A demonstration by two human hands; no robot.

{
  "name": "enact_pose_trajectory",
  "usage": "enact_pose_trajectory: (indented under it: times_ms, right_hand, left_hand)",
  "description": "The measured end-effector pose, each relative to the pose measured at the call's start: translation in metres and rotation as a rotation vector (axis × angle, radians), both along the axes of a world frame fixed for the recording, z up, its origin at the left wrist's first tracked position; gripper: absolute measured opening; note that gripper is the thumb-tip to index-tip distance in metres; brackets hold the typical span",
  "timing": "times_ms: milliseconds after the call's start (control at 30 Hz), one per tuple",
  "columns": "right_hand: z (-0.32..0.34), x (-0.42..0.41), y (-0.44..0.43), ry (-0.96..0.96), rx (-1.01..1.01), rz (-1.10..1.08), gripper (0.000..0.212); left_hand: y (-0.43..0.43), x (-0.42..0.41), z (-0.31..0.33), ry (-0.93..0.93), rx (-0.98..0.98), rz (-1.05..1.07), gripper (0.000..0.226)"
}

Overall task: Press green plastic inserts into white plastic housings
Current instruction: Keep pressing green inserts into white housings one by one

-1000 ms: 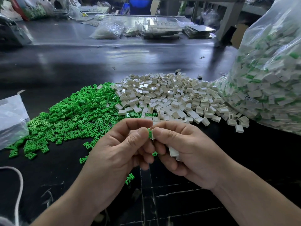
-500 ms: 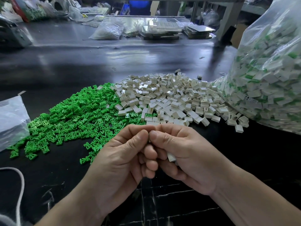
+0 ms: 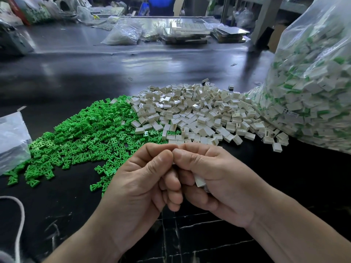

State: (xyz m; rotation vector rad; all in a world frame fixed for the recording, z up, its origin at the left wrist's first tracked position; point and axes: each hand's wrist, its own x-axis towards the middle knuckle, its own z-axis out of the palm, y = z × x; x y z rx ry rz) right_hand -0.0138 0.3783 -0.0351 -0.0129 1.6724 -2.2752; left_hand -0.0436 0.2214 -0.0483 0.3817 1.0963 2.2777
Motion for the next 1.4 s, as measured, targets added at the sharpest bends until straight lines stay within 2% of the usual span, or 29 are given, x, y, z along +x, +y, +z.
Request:
enact_pose_trajectory:
  times_ms: [233, 433, 667, 733, 933, 1100, 1267, 1400]
  right_hand:
    - [0.002, 0.002, 0.002, -0.019, -0.033, 0.012, 0.064]
    - [0.005, 0.003, -0.001, -0.024, -0.025, 0.020, 0.064]
    - [0.003, 0.004, 0.000, -0.019, -0.035, 0.029, 0.043]
    - [0.003, 0.003, -0.002, -0.011, -0.051, 0.022, 0.034]
    - [0.001, 0.001, 0.000, -0.026, -0.177, 0.064, 0.032]
    - [-0.001, -0.001, 0.000, -0.048, -0.160, 0.059, 0.028]
    - [0.001, 0.000, 0.000, -0.066, -0.133, 0.004, 0.016]
    - [0.001, 0.000, -0.001, -0.085, -0.116, -0.012, 0.019]
  left_hand:
    - [0.001, 0.003, 0.004, 0.015, -0.067, 0.064, 0.009]
    - [0.001, 0.003, 0.005, 0.021, -0.062, 0.070, 0.011]
    - [0.003, 0.005, 0.006, 0.030, -0.051, 0.101, 0.013]
    - [0.004, 0.006, 0.005, 0.039, -0.040, 0.121, 0.016]
    - [-0.002, 0.003, 0.010, 0.059, -0.037, 0.069, 0.023]
    - [-0.009, 0.001, 0.008, 0.281, -0.280, 0.205, 0.022]
    - [-0.010, 0.008, 0.010, 0.792, -0.673, 0.482, 0.013]
    - [-0.009, 0.006, 0.012, 1.079, -0.923, 0.639, 0.009]
